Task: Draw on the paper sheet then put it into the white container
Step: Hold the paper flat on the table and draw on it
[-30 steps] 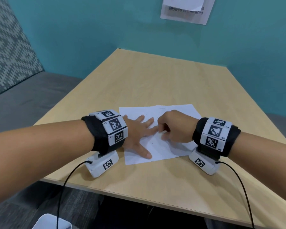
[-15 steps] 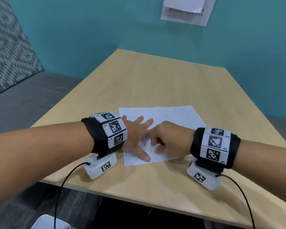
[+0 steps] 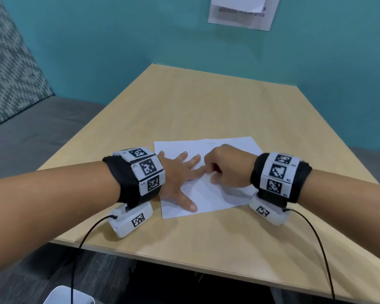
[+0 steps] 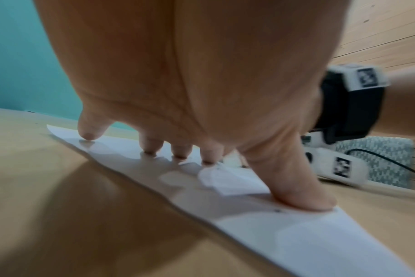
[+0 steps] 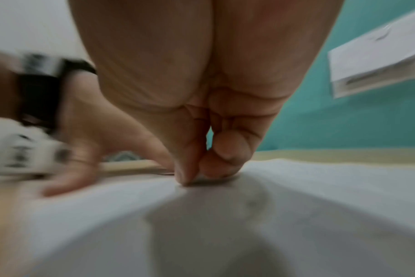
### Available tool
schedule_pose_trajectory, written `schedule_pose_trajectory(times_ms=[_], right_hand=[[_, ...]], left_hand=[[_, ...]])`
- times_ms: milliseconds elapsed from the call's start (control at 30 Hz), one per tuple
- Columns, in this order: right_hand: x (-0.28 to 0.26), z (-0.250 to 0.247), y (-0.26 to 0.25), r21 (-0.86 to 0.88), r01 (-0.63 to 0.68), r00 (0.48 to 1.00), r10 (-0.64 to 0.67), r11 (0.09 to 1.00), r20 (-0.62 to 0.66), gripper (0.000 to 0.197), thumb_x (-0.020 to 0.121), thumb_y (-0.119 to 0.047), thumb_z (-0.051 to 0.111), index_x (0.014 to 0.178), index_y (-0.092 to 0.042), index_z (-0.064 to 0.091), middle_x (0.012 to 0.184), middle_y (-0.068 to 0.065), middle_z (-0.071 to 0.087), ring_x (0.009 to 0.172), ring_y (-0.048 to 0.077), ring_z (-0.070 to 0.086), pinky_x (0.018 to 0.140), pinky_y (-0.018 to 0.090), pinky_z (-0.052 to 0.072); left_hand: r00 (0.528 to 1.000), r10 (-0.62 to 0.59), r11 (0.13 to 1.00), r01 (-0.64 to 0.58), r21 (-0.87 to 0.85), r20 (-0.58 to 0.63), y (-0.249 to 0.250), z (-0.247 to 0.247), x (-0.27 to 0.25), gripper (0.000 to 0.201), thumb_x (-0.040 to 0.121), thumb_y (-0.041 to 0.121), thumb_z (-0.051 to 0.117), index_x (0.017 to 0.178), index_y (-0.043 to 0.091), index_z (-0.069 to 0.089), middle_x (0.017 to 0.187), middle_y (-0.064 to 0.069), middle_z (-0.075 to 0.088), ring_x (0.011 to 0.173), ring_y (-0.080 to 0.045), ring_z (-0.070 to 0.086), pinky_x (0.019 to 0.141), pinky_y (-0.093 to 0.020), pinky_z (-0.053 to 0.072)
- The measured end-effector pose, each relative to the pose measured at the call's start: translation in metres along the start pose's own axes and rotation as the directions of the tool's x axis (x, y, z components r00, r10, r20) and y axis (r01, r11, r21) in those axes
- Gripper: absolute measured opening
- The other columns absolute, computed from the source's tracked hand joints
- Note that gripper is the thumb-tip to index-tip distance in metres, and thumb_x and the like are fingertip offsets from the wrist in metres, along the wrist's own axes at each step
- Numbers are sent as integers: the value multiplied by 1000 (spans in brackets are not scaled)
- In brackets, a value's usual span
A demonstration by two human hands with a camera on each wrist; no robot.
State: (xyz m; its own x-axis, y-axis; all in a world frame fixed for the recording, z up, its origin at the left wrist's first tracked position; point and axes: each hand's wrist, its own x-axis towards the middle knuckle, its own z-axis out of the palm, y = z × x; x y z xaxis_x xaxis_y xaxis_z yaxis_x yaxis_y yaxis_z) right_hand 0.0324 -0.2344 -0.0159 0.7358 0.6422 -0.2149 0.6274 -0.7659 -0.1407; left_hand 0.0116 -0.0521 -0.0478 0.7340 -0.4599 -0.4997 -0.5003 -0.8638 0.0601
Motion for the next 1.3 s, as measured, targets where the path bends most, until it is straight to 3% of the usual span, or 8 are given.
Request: schedule_pose_trajectory(times_ms=[100, 267, 433, 567, 767, 900, 1200, 1300], right_hand=[[-13, 13, -19, 76, 121, 987, -128, 990, 98, 9, 80, -13, 60, 86, -18, 62, 72, -8, 54, 70, 16, 52, 68, 30, 47], [2, -1, 9, 2, -8, 1000, 8, 1000, -19, 6, 81, -14, 63, 86, -11, 64, 71, -11, 50, 74, 17, 51, 67, 24, 37], [-14, 15, -12, 66, 131, 984, -138, 989, 110, 11, 80, -15, 60, 78, -25, 55, 71, -10, 54, 66, 11, 50, 66, 25, 43], [-2, 1, 8, 13, 12, 1000, -12, 1000, 2, 6, 80, -14, 63, 87, -15, 64, 71, -13, 52, 69, 12, 49, 68, 23, 38], [-17, 10, -11, 53, 118, 986, -123, 992, 114, 15, 79, -13, 60, 77, -26, 52, 64, -18, 48, 59, 0, 45, 57, 17, 33], [-7, 0, 8, 30, 10, 1000, -10, 1000, 11, 4, 80, -12, 63, 84, -14, 63, 68, -14, 53, 66, 10, 50, 59, 17, 37], [-8, 1, 11, 13, 9, 1000, -9, 1000, 3, 4, 80, -13, 62, 83, -15, 62, 68, -13, 52, 69, 14, 51, 60, 19, 38], [-18, 12, -5, 38, 92, 990, -96, 995, 106, 12, 79, -13, 60, 78, -23, 54, 67, -15, 50, 62, 6, 47, 60, 20, 37]], left_hand=[[1000, 7, 1000, -7, 15, 7, 0, -1, 0, 102, 78, 78, 55, 154, 47, -5, 162, 6, -27, 151, -26, -19, 113, -71, 1], [1000, -17, 1000, 17, 17, 19, 1, -1, 2, 111, 78, 79, 54, 152, 43, -22, 162, 8, -28, 151, -25, -21, 112, -71, -1], [1000, 29, 1000, -29, -3, 0, -4, 2, 1, 104, 76, 81, 55, 147, 56, -16, 163, 7, -26, 151, -26, -20, 111, -73, -1], [1000, -10, 1000, 9, 13, 17, -4, 1, 4, 112, 76, 82, 53, 150, 46, -23, 161, 9, -29, 150, -24, -22, 112, -72, -2], [1000, 3, 1000, -3, 13, 2, -7, 4, 4, 112, 74, 84, 53, 151, 48, -19, 162, 9, -29, 150, -24, -22, 111, -73, -2], [1000, -12, 1000, 11, 24, 10, -4, 1, 3, 114, 75, 83, 52, 152, 43, -22, 162, 9, -28, 151, -24, -21, 112, -73, -1], [1000, -18, 999, 17, 30, 15, -3, 1, 2, 116, 74, 84, 53, 152, 42, -21, 162, 9, -28, 151, -24, -21, 112, -73, 0], [1000, -14, 1000, 14, 16, 15, -3, 1, 1, 114, 75, 82, 54, 152, 43, -20, 162, 9, -28, 150, -24, -22, 112, -73, -1]])
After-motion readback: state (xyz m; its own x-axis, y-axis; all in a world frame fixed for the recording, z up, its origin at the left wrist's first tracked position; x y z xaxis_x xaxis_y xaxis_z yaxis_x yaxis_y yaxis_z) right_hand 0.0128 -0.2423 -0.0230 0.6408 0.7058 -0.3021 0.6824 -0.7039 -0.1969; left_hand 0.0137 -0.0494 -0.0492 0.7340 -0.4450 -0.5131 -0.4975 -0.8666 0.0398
